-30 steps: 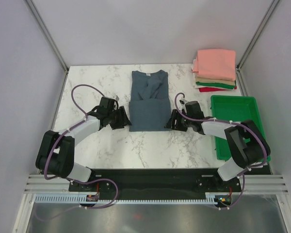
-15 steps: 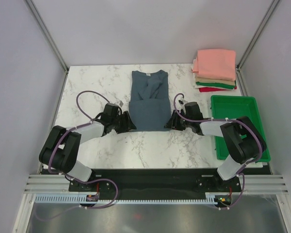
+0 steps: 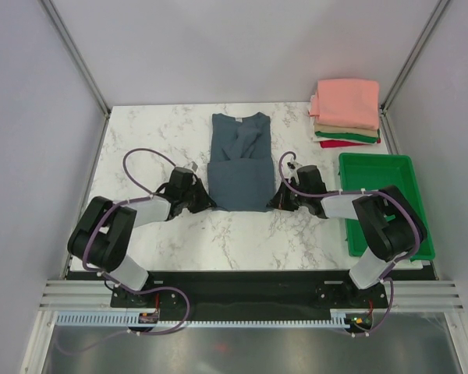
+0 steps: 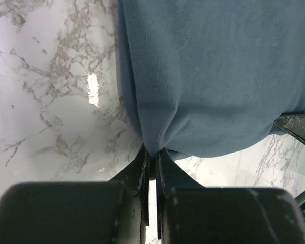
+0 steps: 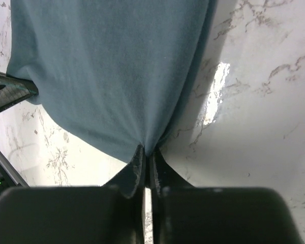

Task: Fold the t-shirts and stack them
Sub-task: Fold the tshirt

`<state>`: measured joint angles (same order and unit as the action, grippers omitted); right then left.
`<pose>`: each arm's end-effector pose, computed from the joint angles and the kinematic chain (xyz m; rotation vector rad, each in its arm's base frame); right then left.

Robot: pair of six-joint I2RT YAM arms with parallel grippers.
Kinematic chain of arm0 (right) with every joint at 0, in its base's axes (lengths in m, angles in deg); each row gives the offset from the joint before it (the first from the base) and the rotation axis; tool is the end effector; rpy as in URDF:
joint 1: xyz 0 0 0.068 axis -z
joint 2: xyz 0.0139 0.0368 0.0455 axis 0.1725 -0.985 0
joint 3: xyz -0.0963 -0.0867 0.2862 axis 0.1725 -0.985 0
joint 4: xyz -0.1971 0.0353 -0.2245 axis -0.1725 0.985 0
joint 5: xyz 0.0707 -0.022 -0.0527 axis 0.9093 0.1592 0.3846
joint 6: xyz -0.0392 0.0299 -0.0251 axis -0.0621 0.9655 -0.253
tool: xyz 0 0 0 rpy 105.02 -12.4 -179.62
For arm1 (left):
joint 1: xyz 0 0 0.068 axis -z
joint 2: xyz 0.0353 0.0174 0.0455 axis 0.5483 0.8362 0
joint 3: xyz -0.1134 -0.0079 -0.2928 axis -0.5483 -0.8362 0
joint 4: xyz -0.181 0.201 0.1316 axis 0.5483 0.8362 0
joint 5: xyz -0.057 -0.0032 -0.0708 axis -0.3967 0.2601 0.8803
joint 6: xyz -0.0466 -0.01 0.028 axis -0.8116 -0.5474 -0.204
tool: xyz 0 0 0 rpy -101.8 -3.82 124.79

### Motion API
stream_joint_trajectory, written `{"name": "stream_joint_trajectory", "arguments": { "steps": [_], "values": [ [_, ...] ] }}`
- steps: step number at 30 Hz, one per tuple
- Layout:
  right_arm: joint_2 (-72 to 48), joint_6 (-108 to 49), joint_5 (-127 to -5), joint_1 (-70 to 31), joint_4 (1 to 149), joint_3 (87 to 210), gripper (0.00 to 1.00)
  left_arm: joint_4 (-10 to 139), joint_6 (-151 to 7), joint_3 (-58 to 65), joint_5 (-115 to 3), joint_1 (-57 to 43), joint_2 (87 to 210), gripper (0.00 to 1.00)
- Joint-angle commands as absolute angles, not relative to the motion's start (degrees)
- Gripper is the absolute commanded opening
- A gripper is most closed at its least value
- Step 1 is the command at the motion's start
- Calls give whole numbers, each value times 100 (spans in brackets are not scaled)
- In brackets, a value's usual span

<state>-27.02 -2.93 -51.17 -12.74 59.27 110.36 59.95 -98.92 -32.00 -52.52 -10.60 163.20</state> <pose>0.3011 0.1417 0.1310 0.0138 2.4501 0.9313 0.2884 -0.1288 0.1436 -0.2472 2.4887 -0.7308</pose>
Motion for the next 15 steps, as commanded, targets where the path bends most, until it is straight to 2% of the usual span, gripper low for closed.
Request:
{"name": "stream_joint_trajectory", "arguments": {
  "steps": [1, 8, 11, 15],
  "values": [
    [-2785, -364, -5177, -1301, 6131, 10837, 0, 6131, -9866, -3427, -5592, -944, 16363, 3],
    [-1960, -400, -5361, -1292, 6841, 10530, 0, 7149, -9944, -3585, -5942, -180, 14940, 2],
    [-1161, -277, -5317, -1292, 7325, 10293, 0, 7658, -10216, -3796, -6171, 356, 14107, 2],
    [646, -83, -5493, -1423, 8613, 10142, 0, 8529, -10621, -3832, -6426, 1102, 13112, 2]
  ]
}}
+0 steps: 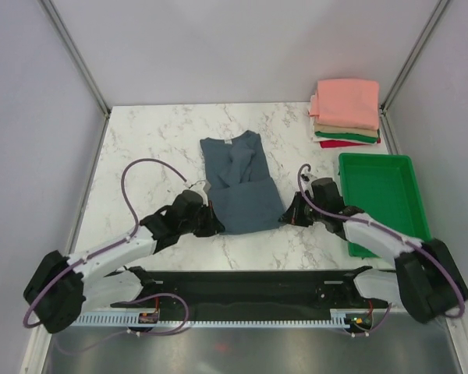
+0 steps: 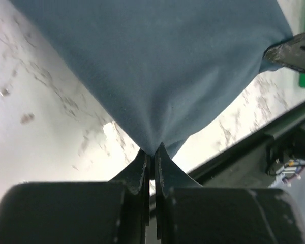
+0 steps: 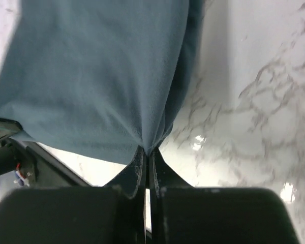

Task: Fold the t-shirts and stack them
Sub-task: Fold the tshirt

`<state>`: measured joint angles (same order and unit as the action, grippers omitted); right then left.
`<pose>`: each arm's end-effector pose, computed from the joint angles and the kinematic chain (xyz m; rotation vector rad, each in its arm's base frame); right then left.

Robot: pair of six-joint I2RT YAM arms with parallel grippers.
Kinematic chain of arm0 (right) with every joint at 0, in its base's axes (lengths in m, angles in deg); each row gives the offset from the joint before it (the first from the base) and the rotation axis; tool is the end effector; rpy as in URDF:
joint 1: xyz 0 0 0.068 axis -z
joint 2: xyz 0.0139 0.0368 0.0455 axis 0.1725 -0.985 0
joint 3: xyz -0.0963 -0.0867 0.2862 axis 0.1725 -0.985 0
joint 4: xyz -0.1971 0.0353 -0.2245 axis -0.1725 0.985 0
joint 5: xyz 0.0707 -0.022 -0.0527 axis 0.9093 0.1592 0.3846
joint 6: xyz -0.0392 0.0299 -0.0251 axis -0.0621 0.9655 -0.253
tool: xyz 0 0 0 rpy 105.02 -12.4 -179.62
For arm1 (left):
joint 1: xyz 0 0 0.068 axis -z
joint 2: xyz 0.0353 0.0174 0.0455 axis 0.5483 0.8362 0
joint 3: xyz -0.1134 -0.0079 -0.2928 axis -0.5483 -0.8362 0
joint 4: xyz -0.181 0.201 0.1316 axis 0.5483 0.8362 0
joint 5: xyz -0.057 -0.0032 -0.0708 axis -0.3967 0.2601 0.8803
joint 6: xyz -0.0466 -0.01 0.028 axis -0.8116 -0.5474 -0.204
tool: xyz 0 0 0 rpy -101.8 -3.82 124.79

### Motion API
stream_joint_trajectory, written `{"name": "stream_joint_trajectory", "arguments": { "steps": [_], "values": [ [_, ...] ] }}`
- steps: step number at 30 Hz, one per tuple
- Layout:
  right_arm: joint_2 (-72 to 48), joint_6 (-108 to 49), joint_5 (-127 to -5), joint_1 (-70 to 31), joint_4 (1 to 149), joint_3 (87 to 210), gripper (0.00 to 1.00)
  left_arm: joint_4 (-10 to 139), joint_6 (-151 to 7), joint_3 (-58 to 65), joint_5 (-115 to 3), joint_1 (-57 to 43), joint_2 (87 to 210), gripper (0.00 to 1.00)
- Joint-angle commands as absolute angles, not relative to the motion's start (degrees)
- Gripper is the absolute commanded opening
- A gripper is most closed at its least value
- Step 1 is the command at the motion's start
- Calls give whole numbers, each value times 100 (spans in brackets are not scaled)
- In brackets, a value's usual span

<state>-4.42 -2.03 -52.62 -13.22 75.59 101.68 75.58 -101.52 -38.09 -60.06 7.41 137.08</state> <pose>0.2292 0.1130 0.1711 0.0488 2.4949 0.8997 0.1809 -0.1591 0.2052 0.0272 2.4512 -0.7810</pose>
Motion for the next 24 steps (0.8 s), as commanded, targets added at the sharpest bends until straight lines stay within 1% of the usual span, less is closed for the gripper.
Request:
{"name": "stream_joint_trajectory", "arguments": {
  "steps": [1, 3, 5, 6, 10, 11, 15, 24],
  "values": [
    [957, -57, -5545, -1458, 8844, 10142, 0, 8748, -10691, -3779, -6435, 1217, 12936, 2],
    [1633, 66, -5642, -1555, 9414, 10230, 0, 9416, -10867, -3517, -6759, 1524, 12515, 2],
    [1855, 119, -5616, -1617, 9689, 10501, 0, 9830, -10972, -3253, -6865, 1631, 12355, 2],
    [1926, 145, -5634, -1695, 9899, 10746, 0, 10293, -10982, -2764, -7040, 1675, 12293, 2],
    [1541, -178, -6055, -1679, 10077, 11668, 0, 10780, -10763, -2066, -7919, 1641, 12529, 2],
    [1235, -240, -6108, -1678, 10112, 11854, 0, 10842, -10701, -1926, -8095, 1527, 12660, 2],
    [434, -425, -6065, -1608, 10112, 12602, 0, 10904, -10411, -1284, -7790, 983, 13223, 2],
    [-1183, -689, -5740, -1266, 10200, 14157, 0, 10728, -9621, -493, -6630, -441, 14480, 2]
  ]
}}
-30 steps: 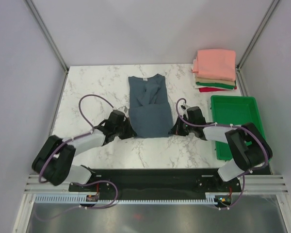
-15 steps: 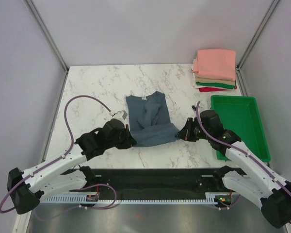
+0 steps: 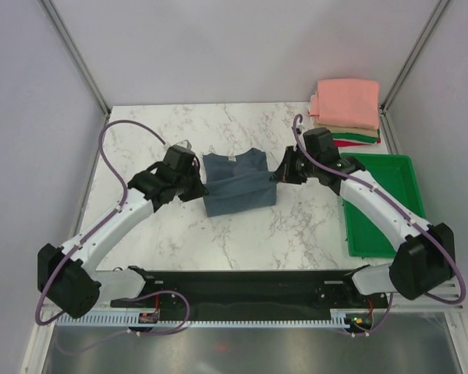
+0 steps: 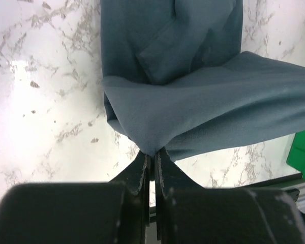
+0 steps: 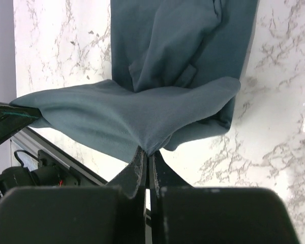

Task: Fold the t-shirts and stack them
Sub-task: Fold the tshirt

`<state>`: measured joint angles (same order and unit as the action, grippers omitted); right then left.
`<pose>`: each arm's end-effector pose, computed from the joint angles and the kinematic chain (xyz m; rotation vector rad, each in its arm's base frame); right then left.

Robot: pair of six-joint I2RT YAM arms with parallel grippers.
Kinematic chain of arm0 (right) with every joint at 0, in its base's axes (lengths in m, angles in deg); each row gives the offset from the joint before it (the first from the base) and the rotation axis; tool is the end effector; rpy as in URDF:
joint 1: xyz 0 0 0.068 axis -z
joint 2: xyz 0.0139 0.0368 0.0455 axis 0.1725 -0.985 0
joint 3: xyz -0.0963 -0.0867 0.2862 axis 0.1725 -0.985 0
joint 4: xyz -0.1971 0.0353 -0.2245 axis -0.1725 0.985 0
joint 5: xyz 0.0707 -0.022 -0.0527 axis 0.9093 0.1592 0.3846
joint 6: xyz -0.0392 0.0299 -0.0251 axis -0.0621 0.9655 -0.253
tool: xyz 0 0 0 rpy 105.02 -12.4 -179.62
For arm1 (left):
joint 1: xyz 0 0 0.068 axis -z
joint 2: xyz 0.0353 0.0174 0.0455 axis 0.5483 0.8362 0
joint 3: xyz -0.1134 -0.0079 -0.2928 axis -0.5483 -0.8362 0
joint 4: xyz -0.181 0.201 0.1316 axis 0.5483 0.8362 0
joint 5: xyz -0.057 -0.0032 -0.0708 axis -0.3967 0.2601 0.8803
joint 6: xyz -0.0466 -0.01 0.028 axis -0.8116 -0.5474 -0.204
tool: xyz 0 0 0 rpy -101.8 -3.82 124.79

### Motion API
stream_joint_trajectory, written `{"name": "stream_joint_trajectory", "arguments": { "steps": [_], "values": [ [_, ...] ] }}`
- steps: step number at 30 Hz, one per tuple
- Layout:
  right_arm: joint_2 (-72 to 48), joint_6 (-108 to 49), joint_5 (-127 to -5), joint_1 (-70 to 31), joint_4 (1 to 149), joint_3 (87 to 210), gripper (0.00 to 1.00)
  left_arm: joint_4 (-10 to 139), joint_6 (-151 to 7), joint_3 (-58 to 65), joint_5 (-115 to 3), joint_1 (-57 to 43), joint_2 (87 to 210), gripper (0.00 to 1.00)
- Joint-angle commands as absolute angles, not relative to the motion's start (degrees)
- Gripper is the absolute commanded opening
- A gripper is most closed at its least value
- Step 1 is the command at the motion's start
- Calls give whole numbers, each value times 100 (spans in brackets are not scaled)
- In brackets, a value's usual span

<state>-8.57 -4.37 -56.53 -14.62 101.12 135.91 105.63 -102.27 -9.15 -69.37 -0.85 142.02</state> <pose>0.2949 0.1472 0.3272 -0.0146 2.4014 0.8402 0.2361 -0.1460 0.3274 -0.2488 2.4607 -0.4843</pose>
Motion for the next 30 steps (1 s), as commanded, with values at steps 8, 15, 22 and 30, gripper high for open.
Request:
{"name": "stream_joint_trajectory", "arguments": {
  "steps": [8, 15, 22, 30],
  "values": [
    [-2879, -742, -5616, -1002, 10182, 15467, 0, 10667, -9101, 832, -5629, -1540, 16043, 2],
    [-5277, -523, -5511, -633, 10454, 18318, 29, 11015, -8802, 3635, -4074, -2428, 19631, 21],
    [-6521, -689, -5449, -501, 11194, 19936, 98, 12617, -8486, 7102, -3877, -2534, 21259, 68],
    [-4999, -654, -4906, -501, 8961, 16463, 98, 11748, -8328, 3581, -4941, -2508, 18152, 69]
  ]
}}
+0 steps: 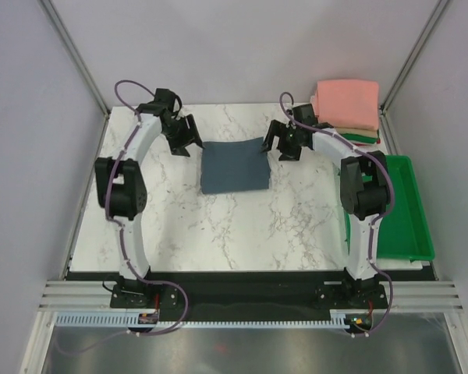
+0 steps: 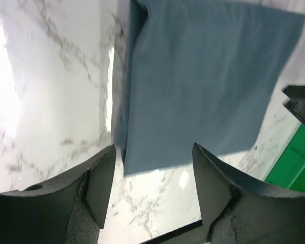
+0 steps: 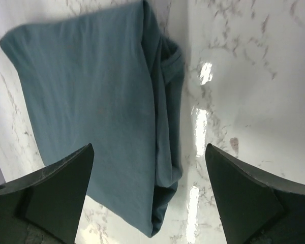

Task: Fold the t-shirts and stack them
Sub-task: Fold the tshirt, then neatly place the folded tshirt to the corner

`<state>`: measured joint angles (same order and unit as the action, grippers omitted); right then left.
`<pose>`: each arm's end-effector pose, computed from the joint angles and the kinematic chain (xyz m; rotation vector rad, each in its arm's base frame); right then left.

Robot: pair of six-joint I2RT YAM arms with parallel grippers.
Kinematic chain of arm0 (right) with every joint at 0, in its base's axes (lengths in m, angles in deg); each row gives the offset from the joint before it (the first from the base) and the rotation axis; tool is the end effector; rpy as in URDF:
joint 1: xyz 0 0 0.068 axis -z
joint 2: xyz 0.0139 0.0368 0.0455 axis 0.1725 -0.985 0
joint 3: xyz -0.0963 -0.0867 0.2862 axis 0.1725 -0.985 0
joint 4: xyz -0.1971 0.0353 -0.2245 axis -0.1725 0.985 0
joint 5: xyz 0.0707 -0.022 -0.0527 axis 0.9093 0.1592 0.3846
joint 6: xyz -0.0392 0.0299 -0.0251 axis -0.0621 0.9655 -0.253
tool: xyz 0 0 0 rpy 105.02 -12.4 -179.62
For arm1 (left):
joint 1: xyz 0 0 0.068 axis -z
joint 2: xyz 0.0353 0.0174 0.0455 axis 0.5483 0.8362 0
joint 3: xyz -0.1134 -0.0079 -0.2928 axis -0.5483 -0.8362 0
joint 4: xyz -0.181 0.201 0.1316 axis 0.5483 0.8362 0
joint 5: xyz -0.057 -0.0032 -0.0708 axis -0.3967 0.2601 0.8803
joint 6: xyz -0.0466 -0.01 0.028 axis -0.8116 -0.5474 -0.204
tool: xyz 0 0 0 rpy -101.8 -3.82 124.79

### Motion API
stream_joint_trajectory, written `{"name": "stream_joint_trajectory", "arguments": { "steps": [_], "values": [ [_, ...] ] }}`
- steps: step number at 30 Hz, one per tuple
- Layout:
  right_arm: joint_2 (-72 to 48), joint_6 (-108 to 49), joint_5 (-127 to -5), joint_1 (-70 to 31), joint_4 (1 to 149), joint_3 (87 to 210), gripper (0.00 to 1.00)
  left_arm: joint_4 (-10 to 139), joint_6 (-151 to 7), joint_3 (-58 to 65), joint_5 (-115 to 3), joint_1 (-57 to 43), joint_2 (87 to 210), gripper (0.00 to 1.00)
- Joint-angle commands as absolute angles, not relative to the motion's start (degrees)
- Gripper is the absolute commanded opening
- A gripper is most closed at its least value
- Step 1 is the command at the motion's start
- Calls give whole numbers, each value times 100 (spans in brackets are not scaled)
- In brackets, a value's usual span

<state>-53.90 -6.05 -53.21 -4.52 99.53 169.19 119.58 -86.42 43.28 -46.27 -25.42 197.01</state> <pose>0.5173 0.1472 0.2112 0.1873 2.5484 0.7717 0.5248 -0.0840 0.2654 -0.3443 2.7358 -0.6025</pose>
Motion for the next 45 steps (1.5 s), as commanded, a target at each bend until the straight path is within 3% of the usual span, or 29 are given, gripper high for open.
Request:
{"name": "stream_joint_trajectory", "arguments": {
  "steps": [1, 8, 16, 22, 28, 34, 38, 45],
  "values": [
    [-5104, -671, -4843, -501, 8943, 16427, 98, 11652, -8328, 3238, -4985, -2491, 17824, 68],
    [-5684, -645, -4816, -483, 8486, 16549, 98, 11133, -8257, 330, -5337, -2385, 15345, 66],
    [-6308, -478, -4869, -457, 8162, 16796, 98, 11000, -8293, -1290, -5442, -2385, 13287, 65],
    [-6467, -303, -4553, -466, 7758, 16498, 67, 10825, -8318, -1994, -6021, -2367, 12416, 65],
    [-6484, -4, -4202, -527, 7116, 15952, 45, 10754, -8275, -2012, -5979, -2367, 12301, 65],
    [-6546, 523, -3526, -527, 5870, 15653, 0, 10763, -8257, -2004, -6074, -2367, 12161, 63],
    [-6187, 578, -3208, -510, 5716, 15714, 0, 10895, -8362, -1933, -6198, -2367, 11749, 63],
    [-4966, -328, -3665, -220, 7632, 16452, 0, 10895, -8583, -2074, -6251, -2297, 11238, 64]
  ]
}}
